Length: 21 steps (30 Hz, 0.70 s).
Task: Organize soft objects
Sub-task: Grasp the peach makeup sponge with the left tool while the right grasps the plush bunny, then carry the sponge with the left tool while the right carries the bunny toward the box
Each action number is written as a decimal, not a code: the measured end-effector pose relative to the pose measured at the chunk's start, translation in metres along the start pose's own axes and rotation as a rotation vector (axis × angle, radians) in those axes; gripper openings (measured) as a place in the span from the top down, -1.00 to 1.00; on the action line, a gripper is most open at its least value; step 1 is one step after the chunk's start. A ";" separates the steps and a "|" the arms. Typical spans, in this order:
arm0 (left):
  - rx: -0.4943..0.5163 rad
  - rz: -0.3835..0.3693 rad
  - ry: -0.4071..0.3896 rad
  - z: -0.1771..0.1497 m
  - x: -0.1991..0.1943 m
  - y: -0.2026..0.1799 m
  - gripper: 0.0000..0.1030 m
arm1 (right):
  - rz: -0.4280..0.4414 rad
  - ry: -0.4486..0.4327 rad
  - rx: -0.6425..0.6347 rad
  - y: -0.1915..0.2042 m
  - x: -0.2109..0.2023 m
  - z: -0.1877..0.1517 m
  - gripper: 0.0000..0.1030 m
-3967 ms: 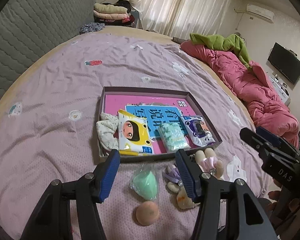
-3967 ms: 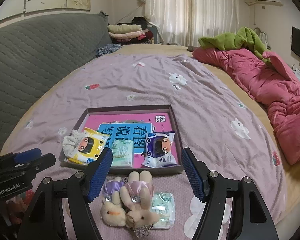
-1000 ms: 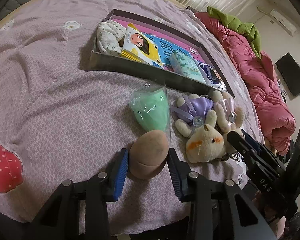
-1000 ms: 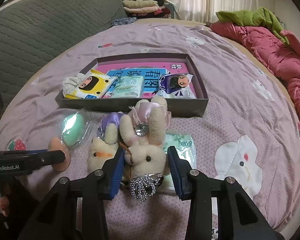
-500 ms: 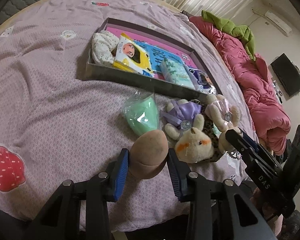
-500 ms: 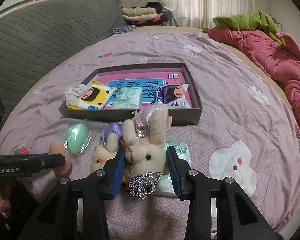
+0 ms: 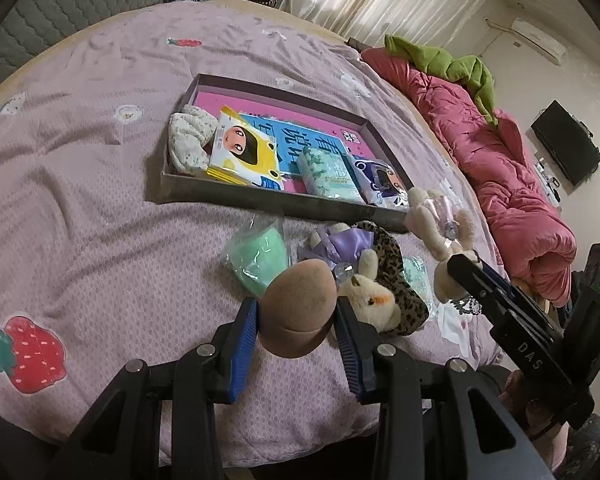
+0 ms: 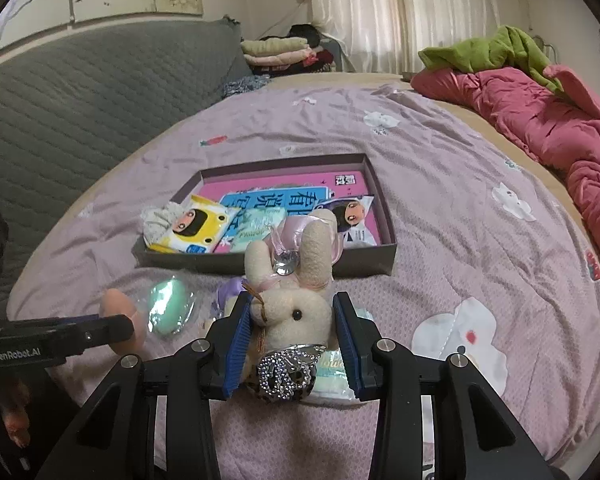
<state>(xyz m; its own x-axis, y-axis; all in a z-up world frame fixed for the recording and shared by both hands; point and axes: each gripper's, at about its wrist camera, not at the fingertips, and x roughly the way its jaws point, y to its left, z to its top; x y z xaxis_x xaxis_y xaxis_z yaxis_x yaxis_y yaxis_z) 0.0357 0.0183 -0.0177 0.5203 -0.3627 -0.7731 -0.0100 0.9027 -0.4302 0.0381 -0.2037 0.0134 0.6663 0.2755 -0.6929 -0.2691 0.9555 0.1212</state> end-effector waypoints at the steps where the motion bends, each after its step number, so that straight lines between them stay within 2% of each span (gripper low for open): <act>1: 0.002 0.000 0.000 0.000 0.000 0.000 0.25 | 0.002 -0.002 0.003 0.000 -0.001 0.001 0.19; 10: 0.010 0.012 -0.045 0.015 -0.004 -0.007 0.25 | 0.013 -0.035 0.009 0.002 -0.006 0.007 0.19; 21: 0.010 -0.019 -0.072 0.041 0.009 -0.016 0.25 | -0.009 -0.056 -0.012 0.005 -0.008 0.018 0.19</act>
<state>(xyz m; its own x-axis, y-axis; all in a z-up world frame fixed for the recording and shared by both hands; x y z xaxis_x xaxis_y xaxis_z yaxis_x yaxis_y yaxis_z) 0.0758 0.0103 0.0011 0.5807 -0.3625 -0.7289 0.0089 0.8982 -0.4396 0.0436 -0.1992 0.0325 0.7067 0.2726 -0.6528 -0.2710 0.9567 0.1061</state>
